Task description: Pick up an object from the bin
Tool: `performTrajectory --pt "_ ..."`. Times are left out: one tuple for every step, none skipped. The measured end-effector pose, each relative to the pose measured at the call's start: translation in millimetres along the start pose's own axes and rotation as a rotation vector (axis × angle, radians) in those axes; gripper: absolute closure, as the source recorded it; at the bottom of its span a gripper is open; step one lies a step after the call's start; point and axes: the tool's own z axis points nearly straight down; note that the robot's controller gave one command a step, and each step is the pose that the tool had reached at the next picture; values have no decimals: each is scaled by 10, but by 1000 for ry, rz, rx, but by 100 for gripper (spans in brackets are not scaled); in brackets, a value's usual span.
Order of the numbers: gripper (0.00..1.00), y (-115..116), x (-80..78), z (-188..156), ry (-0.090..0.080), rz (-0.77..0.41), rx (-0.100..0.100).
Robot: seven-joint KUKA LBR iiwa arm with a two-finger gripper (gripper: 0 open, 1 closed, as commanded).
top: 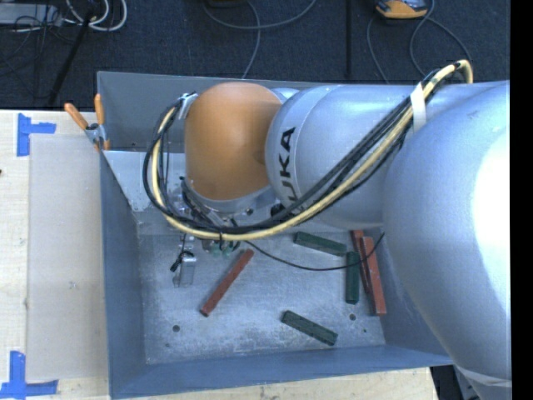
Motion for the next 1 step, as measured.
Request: performTrajectory --pt "0 -794 513 183 6 -42 6"
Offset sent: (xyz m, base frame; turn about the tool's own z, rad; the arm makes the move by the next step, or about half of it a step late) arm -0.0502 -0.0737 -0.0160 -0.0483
